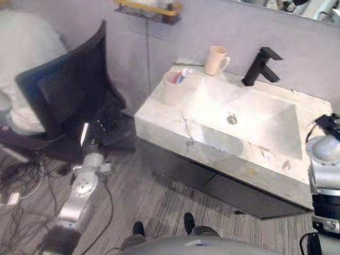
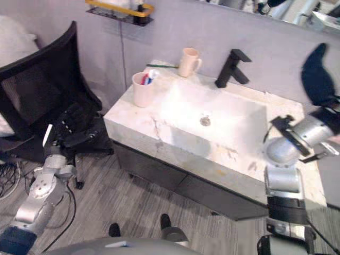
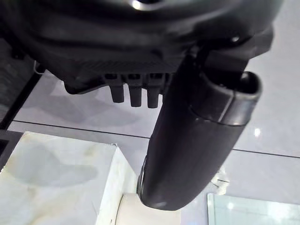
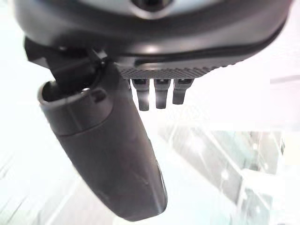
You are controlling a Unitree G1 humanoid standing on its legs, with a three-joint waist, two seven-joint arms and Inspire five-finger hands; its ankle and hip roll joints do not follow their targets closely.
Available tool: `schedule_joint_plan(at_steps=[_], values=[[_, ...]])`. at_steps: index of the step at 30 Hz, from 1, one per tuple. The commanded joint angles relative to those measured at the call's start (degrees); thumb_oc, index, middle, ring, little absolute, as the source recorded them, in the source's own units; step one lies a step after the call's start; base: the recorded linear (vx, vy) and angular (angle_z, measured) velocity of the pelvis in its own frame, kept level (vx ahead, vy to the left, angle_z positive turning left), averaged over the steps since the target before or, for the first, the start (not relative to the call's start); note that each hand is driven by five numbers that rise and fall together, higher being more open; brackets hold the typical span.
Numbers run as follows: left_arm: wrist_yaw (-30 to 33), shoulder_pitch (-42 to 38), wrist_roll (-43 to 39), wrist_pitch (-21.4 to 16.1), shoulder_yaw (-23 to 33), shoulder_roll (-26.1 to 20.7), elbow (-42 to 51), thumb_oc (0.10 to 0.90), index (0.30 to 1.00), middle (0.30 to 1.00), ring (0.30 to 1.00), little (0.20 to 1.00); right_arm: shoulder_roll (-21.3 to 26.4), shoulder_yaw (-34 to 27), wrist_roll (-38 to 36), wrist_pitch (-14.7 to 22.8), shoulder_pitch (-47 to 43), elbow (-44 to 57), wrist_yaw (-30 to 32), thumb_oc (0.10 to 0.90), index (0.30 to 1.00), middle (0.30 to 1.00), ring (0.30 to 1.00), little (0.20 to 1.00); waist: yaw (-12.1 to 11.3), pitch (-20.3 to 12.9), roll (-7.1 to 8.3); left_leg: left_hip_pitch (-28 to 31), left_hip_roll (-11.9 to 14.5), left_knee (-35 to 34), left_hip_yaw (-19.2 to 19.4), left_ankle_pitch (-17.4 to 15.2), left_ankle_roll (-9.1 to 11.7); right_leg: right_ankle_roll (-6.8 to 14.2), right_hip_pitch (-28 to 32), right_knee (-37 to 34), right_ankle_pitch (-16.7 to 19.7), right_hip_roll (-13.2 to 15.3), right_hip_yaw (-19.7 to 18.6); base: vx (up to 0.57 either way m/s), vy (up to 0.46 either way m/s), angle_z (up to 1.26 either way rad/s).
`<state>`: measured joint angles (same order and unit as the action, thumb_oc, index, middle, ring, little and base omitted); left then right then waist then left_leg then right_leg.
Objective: Organize the bathroom.
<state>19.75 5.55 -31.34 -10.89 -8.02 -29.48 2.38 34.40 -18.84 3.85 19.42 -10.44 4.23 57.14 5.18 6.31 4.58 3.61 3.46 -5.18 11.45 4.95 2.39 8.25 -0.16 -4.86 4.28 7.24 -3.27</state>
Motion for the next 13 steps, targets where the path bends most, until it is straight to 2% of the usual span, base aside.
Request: schedule_joint_plan(at_steps=[1, 2, 5, 7, 11, 12, 13], values=[[2.7, -1.6, 2.1, -5.8, 3.7, 0.1, 3.9, 0.800, 0.900, 0.900, 0.900, 0.900, 9.8, -2.7, 1.4, 3.7, -1.1, 4.0, 4.7, 0.800, 0.900, 0.900, 0.900, 0.900, -0.1, -4.3, -1.94, 1.1, -2.6, 0.2, -1.1, -7.4, -4.3, 0.1, 0.6, 7.4, -1.1, -2.1, 6.0, -0.04, -0.025, -0.62], [3.9, -0.8, 2.7, -6.2, 5.7, 0.2, 3.4, 0.800, 0.900, 0.900, 0.900, 0.900, 10.9, -5.9, -0.1, 3.2, 0.9, 3.0, 8.0, 0.800, 0.900, 0.900, 0.900, 0.900, 0.1, -4.6, -1.87, 1.1, -2.4, 0.2, -0.2, -7.4, -4.0, -0.1, 1.2, 6.2, -1.8, -2.3, 6.6, -0.02, -0.025, -0.43], [5.8, -0.1, 4.8, -6.1, 7.4, 0.2, 2.1, 0.800, 0.900, 0.900, 0.900, 0.900, 11.5, -10.2, -1.9, 2.2, 4.0, 1.5, 13.0, 0.800, 0.900, 0.900, 0.900, 0.900, 0.4, -4.9, -1.88, 1.1, -2.2, 0.2, 0.4, -7.4, -3.7, -0.5, 1.7, 5.0, -2.3, -2.8, 6.4, -0.02, -0.041, -0.23], [8.0, 0.2, 5.9, -5.9, 9.6, -0.3, -1.5, 0.800, 0.900, 0.900, 0.900, 0.900, 12.4, -15.4, -3.8, -0.6, 7.3, -1.3, 17.0, 0.800, 0.900, 0.900, 0.900, 0.900, 1.3, -5.2, -1.71, 0.9, -2.2, 0.2, 0.7, -7.3, -3.3, -0.7, 2.0, 3.9, -2.1, -3.3, 6.0, -0.03, -0.092, -0.11], [10.3, 0.4, 6.4, -7.4, 12.0, 0.0, -11.6, 0.800, 0.900, 0.900, 0.900, 0.900, 13.8, -21.7, -8.5, -4.4, 11.6, -9.5, 18.8, 0.800, 0.900, 0.900, 0.900, 0.900, 2.0, -5.5, -1.64, 0.8, -1.9, 0.2, 1.0, -6.8, -2.4, -0.9, 2.3, 2.2, -1.4, -4.1, 5.6, -0.03, -0.098, -0.11], [10.0, 0.6, 6.5, -9.8, 12.9, 0.8, -17.4, 0.800, 0.900, 0.900, 0.900, 0.900, 13.5, -23.6, -9.7, -3.4, 13.2, -14.7, 18.4, 0.800, 0.900, 0.900, 0.900, 0.900, 2.4, -5.6, -1.70, 1.1, -1.7, 0.2, 1.0, -7.0, -2.1, -1.0, 2.6, 1.8, -1.7, -4.4, 5.5, -0.03, -0.113, -0.19], [10.0, 0.3, 6.8, -10.3, 13.2, 1.0, -20.0, 0.800, 0.900, 0.900, 0.900, 0.900, 13.6, -24.4, -11.4, -2.5, 13.8, -17.5, 18.2, 0.800, 0.900, 0.900, 0.900, 0.900, 2.5, -5.6, -1.70, 0.9, -1.5, 0.2, 1.1, -6.4, -1.9, -1.1, 2.4, 1.7, -1.2, -4.6, 5.4, -0.03, -0.120, -0.19]])
